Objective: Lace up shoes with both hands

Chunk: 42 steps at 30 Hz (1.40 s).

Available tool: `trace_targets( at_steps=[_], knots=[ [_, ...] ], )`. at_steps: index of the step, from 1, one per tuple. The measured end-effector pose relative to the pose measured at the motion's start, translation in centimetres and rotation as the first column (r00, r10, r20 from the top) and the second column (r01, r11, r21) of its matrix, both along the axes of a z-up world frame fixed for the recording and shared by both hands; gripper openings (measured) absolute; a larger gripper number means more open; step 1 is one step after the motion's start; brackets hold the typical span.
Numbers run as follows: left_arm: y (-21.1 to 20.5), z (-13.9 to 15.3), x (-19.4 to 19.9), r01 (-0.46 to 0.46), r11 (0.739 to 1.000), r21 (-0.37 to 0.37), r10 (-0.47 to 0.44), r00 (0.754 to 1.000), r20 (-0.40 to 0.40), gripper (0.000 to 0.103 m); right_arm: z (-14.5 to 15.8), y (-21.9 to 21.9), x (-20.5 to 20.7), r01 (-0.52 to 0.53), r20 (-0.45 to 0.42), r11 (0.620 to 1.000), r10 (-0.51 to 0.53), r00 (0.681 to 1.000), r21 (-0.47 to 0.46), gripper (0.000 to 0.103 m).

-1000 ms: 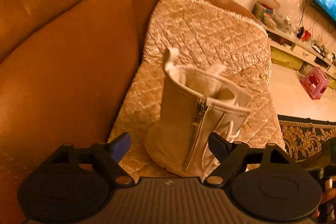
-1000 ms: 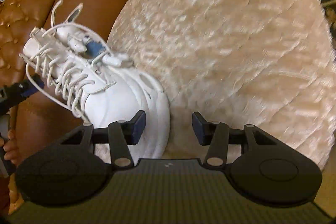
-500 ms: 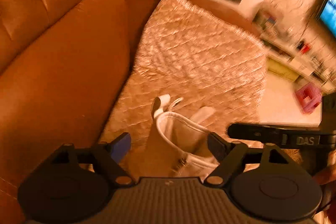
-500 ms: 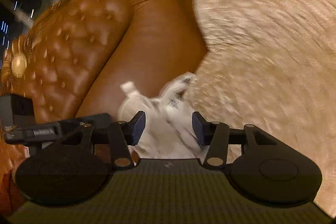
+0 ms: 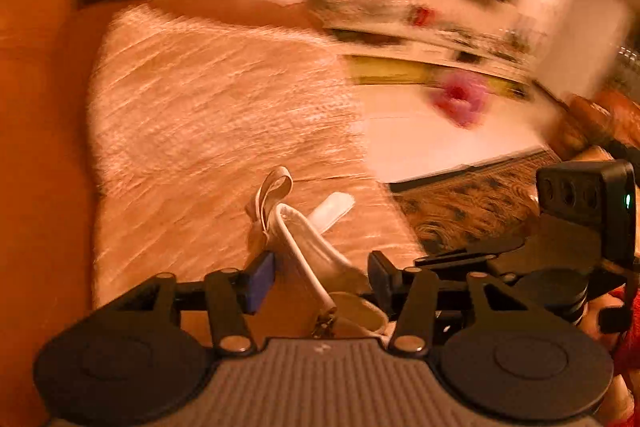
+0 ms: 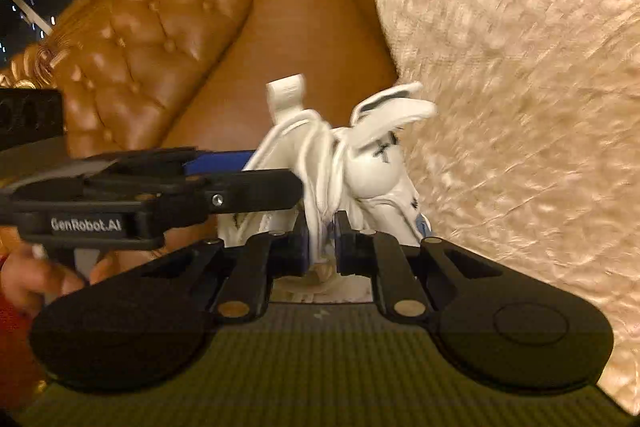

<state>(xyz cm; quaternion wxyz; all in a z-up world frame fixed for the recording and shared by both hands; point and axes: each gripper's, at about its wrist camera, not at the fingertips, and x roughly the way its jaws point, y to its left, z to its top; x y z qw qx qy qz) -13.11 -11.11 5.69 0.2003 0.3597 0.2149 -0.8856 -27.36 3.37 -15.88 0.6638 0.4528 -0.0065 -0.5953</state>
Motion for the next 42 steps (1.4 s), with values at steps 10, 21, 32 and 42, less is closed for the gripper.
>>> trace_targets(
  at_steps=[10,21,32,42],
  knots=[
    [-4.7,-2.3,-2.9,-0.046,0.997,0.066,0.042,0.997,0.064,0.064,-1.7,1.9,0.3,0.212,-0.045,0.977,-0.211,0.976,0.016,0.031],
    [0.9,1.8,-1.4,-0.106,0.994,-0.041,0.104,0.993,-0.053,0.080,-6.4,6.3,-8.6,0.245,0.225,0.970,-0.237,0.945,-0.007,0.070],
    [6.1,1.3,-6.0,0.155,0.963,-0.219,-0.130,0.984,0.124,0.083,-8.2,3.2,-12.7,0.381,0.457,0.919,-0.381,0.804,0.097,0.017],
    [7.7,-0.6,-8.1,0.427,0.847,-0.317,-0.314,0.882,0.350,0.085,-3.3,7.7,-5.7,0.194,0.273,0.981,-0.185,0.944,-0.006,0.001]
  ],
)
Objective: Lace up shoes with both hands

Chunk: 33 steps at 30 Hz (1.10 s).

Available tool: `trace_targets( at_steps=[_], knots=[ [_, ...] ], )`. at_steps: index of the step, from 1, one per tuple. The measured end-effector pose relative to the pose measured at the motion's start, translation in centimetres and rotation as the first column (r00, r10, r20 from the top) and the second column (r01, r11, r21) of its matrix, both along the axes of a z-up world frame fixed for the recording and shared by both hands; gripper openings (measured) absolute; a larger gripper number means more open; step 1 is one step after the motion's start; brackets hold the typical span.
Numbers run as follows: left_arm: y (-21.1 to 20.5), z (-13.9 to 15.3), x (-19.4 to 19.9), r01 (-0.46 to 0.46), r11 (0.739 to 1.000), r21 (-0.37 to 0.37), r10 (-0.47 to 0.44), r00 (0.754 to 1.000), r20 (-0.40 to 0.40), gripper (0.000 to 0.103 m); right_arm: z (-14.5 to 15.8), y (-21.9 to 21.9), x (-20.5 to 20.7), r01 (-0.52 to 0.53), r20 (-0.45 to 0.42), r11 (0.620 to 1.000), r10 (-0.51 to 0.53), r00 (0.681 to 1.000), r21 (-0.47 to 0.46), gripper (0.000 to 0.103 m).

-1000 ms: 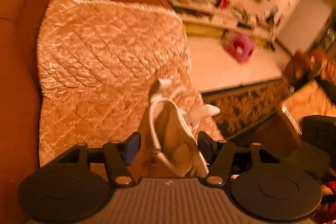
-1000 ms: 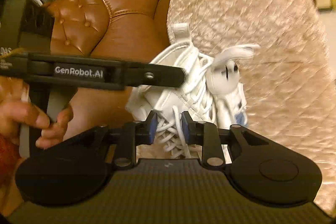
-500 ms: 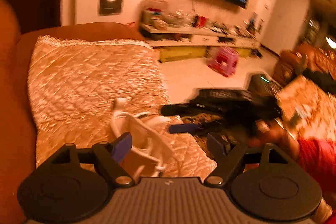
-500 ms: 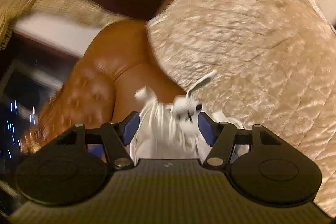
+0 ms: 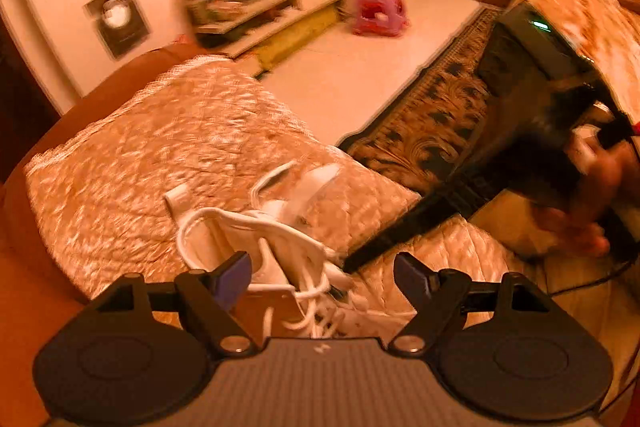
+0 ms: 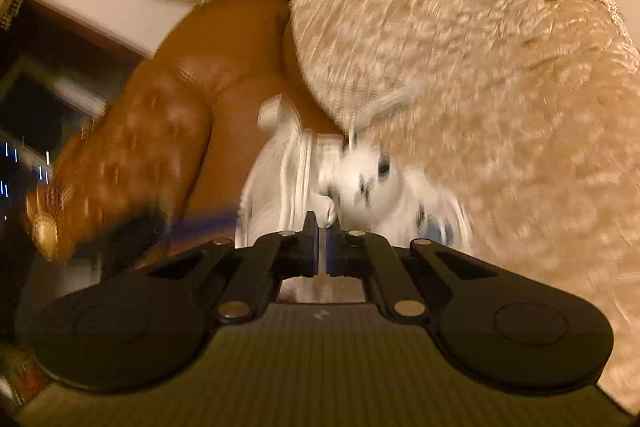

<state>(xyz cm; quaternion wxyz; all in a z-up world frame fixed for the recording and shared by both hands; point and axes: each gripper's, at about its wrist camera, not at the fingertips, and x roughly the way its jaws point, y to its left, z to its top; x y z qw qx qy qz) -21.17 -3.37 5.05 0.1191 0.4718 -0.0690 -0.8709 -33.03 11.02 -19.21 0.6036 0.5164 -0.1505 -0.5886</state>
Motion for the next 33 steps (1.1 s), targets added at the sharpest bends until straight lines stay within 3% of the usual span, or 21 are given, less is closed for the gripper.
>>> trace_targets(
  at_steps=[2,4,6,7,8,10,12,16,18,20,23,25,26,29,31,33],
  knots=[
    [-0.1,-0.4,-0.5,0.040,0.999,-0.033,-0.039,0.998,0.052,0.086,-0.3,0.9,2.0,-0.042,-0.067,0.997,0.046,0.997,0.058,0.002],
    [-0.4,-0.3,-0.9,0.052,0.998,-0.036,-0.049,0.997,0.066,0.086,-1.2,1.3,2.0,-0.014,-0.033,0.997,0.016,0.999,0.080,0.002],
    [-1.0,0.0,-0.9,0.039,0.999,-0.004,-0.039,0.998,0.053,0.086,-1.5,1.2,0.3,0.066,0.057,0.996,-0.070,0.996,0.064,0.003],
    [-1.3,0.1,-1.0,0.030,0.999,0.015,-0.031,0.998,0.048,0.086,-1.4,1.2,-0.6,0.121,0.091,0.991,-0.125,0.988,0.055,0.010],
    [-1.6,0.0,-1.1,0.022,0.999,0.033,-0.024,0.999,0.048,0.086,-1.3,1.3,-1.5,0.175,0.125,0.983,-0.180,0.976,0.048,0.032],
    [-2.1,-0.8,-1.5,0.015,0.999,0.040,-0.018,0.998,0.067,0.086,-0.9,0.6,-2.9,0.272,0.163,0.961,-0.275,0.948,0.040,0.056],
    [-2.3,-1.5,-1.9,0.015,0.999,0.034,-0.018,0.996,0.091,0.086,-0.5,-0.8,-3.9,0.321,0.184,0.947,-0.314,0.932,-0.012,0.056],
    [-1.9,-2.3,-1.2,0.031,0.999,0.035,-0.033,0.996,0.082,0.084,0.7,-4.3,-3.7,0.343,0.057,0.938,-0.341,0.938,-0.042,0.056],
    [-1.5,-2.5,-0.5,0.035,0.999,0.040,-0.038,0.997,0.067,0.084,0.2,-5.4,-3.3,0.315,0.072,0.948,-0.312,0.947,-0.039,0.054],
    [-1.3,-2.7,0.3,0.037,0.998,0.045,-0.040,0.998,0.049,0.084,-0.5,-5.7,-2.9,0.290,0.113,0.956,-0.285,0.952,-0.037,0.006],
    [-1.8,-2.7,1.7,0.012,0.998,0.066,-0.013,1.000,0.005,0.084,-1.0,-4.7,-2.4,0.322,0.165,0.946,-0.311,0.936,-0.048,0.006],
    [-2.3,-2.5,2.5,-0.012,0.996,0.093,0.014,1.000,-0.023,0.084,-0.1,-4.0,-1.3,0.277,0.087,0.957,-0.270,0.959,-0.085,0.006],
    [-2.6,-2.4,2.8,-0.016,0.995,0.102,0.020,0.999,-0.036,0.084,0.8,-3.6,-0.3,0.232,-0.005,0.967,-0.234,0.972,-0.107,0.006],
    [-3.0,-2.4,3.6,-0.012,0.993,0.120,0.020,0.998,-0.063,0.087,2.8,-2.4,3.6,0.075,-0.230,0.991,-0.098,0.968,-0.107,0.006],
    [-2.9,-2.3,3.8,0.007,0.993,0.117,0.001,0.998,-0.067,0.088,2.9,-1.9,5.5,0.022,-0.300,0.997,-0.044,0.953,-0.076,0.006],
    [-2.6,-2.3,3.9,0.016,0.995,0.100,-0.011,0.998,-0.055,0.088,2.5,-1.8,5.5,0.025,-0.271,0.997,-0.043,0.962,-0.071,0.006]
  ],
)
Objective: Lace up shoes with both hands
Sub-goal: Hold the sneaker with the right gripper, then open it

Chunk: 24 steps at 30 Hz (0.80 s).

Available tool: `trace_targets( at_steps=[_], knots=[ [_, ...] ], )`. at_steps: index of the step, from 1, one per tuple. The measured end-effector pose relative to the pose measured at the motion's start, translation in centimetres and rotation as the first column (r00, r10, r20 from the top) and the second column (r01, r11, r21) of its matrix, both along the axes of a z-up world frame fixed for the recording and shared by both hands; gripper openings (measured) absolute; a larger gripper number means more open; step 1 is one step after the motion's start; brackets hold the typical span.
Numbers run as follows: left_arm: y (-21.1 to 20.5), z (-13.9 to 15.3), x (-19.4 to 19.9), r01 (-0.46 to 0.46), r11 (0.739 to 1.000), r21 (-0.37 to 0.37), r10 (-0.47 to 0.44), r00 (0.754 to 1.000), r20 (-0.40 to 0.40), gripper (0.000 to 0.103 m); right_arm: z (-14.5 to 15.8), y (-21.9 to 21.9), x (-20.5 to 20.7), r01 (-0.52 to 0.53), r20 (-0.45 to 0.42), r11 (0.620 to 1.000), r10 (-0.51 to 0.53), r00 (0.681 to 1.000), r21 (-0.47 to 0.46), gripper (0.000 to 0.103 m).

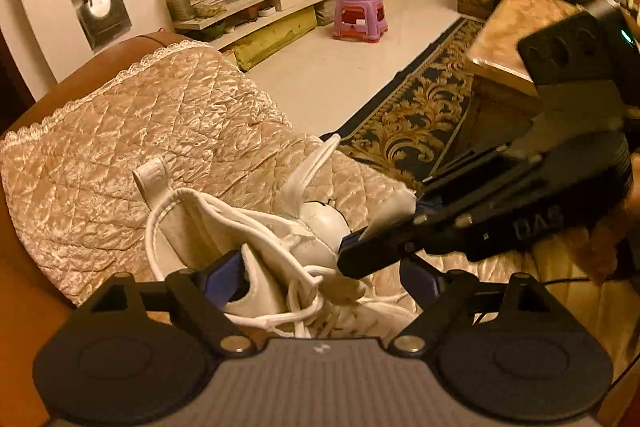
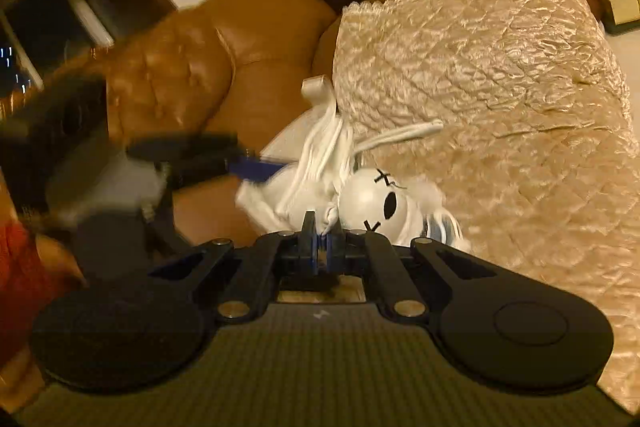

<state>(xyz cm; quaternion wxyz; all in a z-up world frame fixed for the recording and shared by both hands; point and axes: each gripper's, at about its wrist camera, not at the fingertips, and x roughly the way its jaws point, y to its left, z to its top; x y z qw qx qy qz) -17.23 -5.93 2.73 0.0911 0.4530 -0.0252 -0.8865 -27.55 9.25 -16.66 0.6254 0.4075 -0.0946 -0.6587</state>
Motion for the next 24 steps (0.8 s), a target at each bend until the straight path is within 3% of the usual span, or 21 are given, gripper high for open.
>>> trace_targets(
  at_steps=[5,10,12,14,17,21,24],
  knots=[
    [0.1,0.2,0.4,0.025,1.000,0.007,-0.025,1.000,0.009,0.089,0.2,-0.5,-0.1,-0.029,0.017,0.999,0.028,0.999,0.018,0.006],
    [1.0,0.3,0.7,0.084,0.996,0.011,-0.084,0.996,0.009,0.090,-0.6,-2.2,-3.5,-0.001,0.208,1.000,-0.005,0.978,0.030,0.008],
    [1.3,0.3,1.0,0.108,0.994,0.009,-0.108,0.994,0.010,0.090,-0.7,-2.8,-5.0,0.013,0.253,1.000,-0.017,0.967,0.017,0.017],
    [1.3,0.3,1.3,0.123,0.992,0.016,-0.123,0.992,0.009,0.090,-1.1,-2.8,-6.4,0.029,0.337,1.000,-0.026,0.941,-0.003,0.035],
    [0.3,0.7,1.9,0.115,0.990,0.083,-0.113,0.993,-0.020,0.090,-1.9,-1.2,-7.3,0.109,0.384,0.994,-0.098,0.918,-0.009,0.048],
    [-1.4,0.9,2.4,0.085,0.982,0.167,-0.076,0.995,-0.062,0.090,-3.3,1.8,-6.5,0.174,0.351,0.983,-0.182,0.919,0.056,0.049],
    [-3.3,1.2,2.8,0.062,0.956,0.285,-0.029,0.993,-0.118,0.090,-3.5,3.2,-2.9,0.090,0.207,0.990,-0.111,0.972,0.109,0.049]
  ],
)
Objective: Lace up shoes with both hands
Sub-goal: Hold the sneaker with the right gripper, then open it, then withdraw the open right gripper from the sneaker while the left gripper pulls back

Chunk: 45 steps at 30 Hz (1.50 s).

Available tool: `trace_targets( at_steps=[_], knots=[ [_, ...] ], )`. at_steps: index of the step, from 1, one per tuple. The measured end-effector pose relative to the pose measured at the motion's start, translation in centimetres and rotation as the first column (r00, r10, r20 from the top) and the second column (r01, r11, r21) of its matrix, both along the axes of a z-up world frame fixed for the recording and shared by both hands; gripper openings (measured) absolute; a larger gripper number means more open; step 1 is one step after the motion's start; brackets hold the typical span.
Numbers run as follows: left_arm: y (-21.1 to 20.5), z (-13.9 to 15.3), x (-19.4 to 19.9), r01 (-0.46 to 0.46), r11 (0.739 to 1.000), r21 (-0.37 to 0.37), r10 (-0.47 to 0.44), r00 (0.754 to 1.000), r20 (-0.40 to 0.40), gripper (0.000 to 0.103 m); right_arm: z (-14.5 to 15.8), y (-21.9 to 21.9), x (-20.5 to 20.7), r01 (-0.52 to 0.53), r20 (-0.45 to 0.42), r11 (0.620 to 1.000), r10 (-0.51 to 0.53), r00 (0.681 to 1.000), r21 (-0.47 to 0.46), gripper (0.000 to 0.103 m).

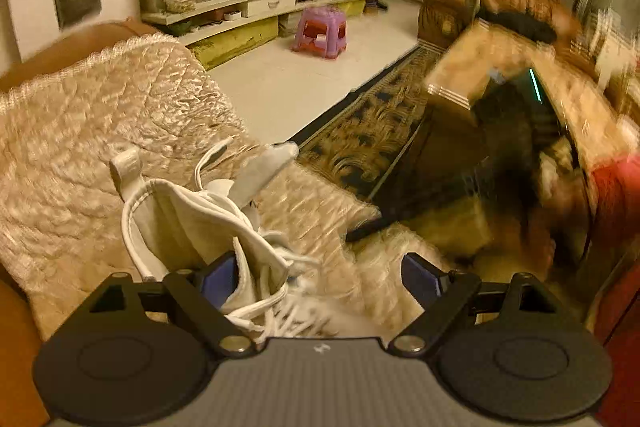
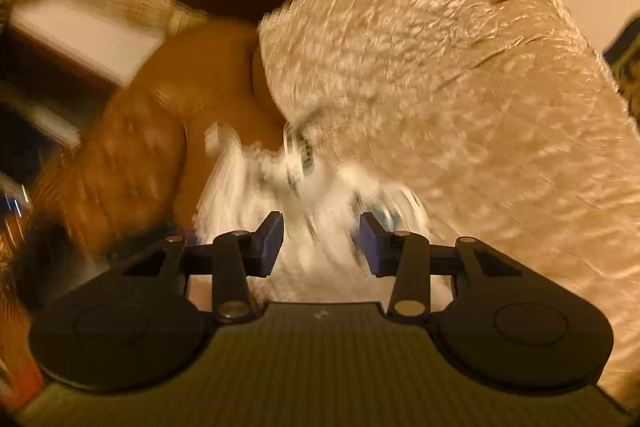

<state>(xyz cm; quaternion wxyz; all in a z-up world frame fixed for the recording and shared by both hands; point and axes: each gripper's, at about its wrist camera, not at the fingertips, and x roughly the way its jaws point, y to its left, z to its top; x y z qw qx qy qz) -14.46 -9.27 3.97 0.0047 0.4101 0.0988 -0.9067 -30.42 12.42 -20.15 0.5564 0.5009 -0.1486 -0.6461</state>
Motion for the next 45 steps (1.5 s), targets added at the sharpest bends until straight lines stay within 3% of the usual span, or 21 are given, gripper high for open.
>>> trace_targets(
  at_steps=[4,10,13,16,18,22,25,28,32,36,42,45],
  knots=[
    [-2.0,0.0,0.3,-0.031,0.993,0.113,0.037,0.998,-0.049,0.091,-0.2,-0.1,5.1,-0.113,-0.152,0.992,0.121,0.981,0.055,0.049],
    [-3.0,-0.3,0.0,-0.051,0.976,0.210,0.067,0.995,-0.071,0.092,0.2,-2.6,9.0,-0.135,-0.339,0.987,0.155,0.928,0.082,0.049],
    [-1.3,-0.5,-0.8,-0.003,0.993,0.116,0.007,0.999,-0.033,0.094,-0.3,-4.4,9.4,-0.120,-0.380,0.982,0.168,0.910,0.146,0.048],
    [0.2,-0.7,-1.6,0.046,0.999,0.015,-0.047,0.999,0.012,0.096,-0.1,-6.3,10.3,-0.143,-0.449,0.966,0.229,0.864,0.218,0.049],
    [-0.3,-0.5,-1.5,0.034,0.999,0.042,-0.035,0.999,0.003,0.096,0.4,-6.1,10.1,-0.140,-0.425,0.967,0.220,0.878,0.212,0.050],
    [-0.9,-0.2,-0.9,0.024,0.998,0.063,-0.025,1.000,0.007,0.096,1.2,-2.8,8.2,-0.089,-0.341,0.995,0.095,0.935,0.034,0.050],
    [-0.9,0.0,-0.5,0.022,0.998,0.056,-0.023,1.000,0.013,0.096,2.1,-1.3,6.9,-0.019,-0.346,0.999,0.002,0.938,-0.046,0.050],
    [-1.2,0.4,-0.4,-0.003,0.995,0.095,0.003,1.000,0.000,0.097,2.9,-2.1,6.0,-0.010,-0.376,0.999,-0.004,0.926,-0.034,0.050],
    [-1.4,0.7,0.2,0.006,0.995,0.100,-0.004,1.000,-0.024,0.097,3.3,-3.0,5.6,-0.056,-0.385,0.996,0.027,0.922,-0.064,0.050],
    [-1.4,0.9,0.3,-0.020,0.996,0.088,0.022,0.999,-0.026,0.096,3.7,-4.3,6.4,-0.068,-0.434,0.998,0.053,0.899,-0.018,0.050],
    [-1.3,1.3,0.8,-0.041,0.996,0.083,0.044,0.999,-0.031,0.096,3.8,-4.9,6.4,-0.043,-0.430,0.999,0.048,0.901,0.020,0.050],
    [-1.7,2.1,1.7,-0.090,0.987,0.133,0.101,0.991,-0.083,0.096,3.3,-3.8,6.1,-0.037,-0.414,0.999,0.045,0.909,0.028,0.050]
  ],
)
